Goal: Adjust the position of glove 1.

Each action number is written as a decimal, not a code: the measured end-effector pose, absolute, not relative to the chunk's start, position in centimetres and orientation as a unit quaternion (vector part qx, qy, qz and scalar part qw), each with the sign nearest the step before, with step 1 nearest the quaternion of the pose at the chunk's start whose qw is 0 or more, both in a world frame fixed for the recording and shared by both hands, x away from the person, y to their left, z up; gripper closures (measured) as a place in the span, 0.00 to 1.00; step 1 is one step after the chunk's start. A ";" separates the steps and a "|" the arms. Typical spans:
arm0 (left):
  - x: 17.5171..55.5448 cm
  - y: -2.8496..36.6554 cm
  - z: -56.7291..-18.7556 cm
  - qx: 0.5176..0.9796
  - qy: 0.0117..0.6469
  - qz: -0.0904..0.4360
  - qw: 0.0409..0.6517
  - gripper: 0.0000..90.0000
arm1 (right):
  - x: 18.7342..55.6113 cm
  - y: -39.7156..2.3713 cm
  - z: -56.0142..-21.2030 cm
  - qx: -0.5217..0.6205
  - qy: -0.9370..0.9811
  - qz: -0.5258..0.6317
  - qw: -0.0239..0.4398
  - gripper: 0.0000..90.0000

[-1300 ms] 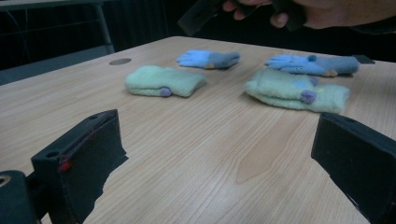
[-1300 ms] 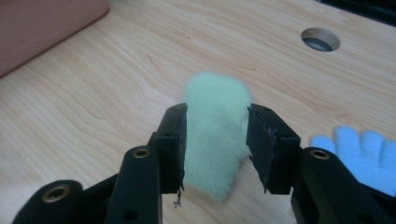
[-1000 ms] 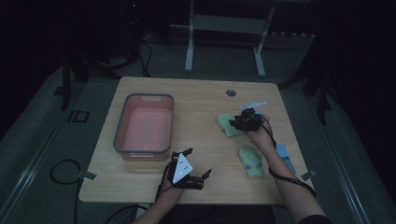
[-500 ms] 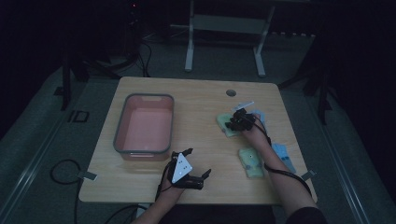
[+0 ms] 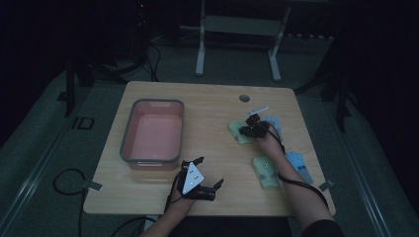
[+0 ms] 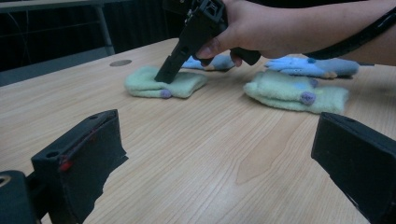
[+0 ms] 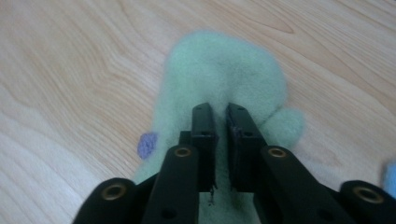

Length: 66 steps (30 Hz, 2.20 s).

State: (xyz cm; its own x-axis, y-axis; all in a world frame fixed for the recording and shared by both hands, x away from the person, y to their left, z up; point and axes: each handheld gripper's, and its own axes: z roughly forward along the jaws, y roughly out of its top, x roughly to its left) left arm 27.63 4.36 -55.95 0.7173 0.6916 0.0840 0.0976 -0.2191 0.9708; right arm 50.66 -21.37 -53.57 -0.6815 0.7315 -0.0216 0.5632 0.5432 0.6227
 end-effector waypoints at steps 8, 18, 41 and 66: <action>27.6 4.4 -56.0 0.731 0.273 0.263 0.567 0.02 | 47.6 -20.0 -50.1 0.409 0.841 0.320 0.154 0.95; 27.6 4.4 -55.9 0.731 0.274 0.268 0.564 0.02 | 42.0 -17.7 -45.9 0.426 0.814 0.350 0.184 0.95; 27.4 4.3 -56.0 0.732 0.267 0.275 0.563 0.02 | 36.8 -14.6 -50.2 0.500 0.776 0.339 0.179 0.95; 27.4 4.2 -56.0 0.734 0.261 0.272 0.564 0.02 | 37.7 -14.7 -52.3 0.504 0.773 0.332 0.195 0.66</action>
State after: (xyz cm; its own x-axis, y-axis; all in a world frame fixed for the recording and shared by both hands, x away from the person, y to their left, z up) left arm 27.36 4.17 -55.97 0.7151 0.6910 0.1053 0.0758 -0.2264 0.9711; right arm 37.70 -14.68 -52.26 -0.4154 0.9090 0.0335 0.6504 0.2711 0.7095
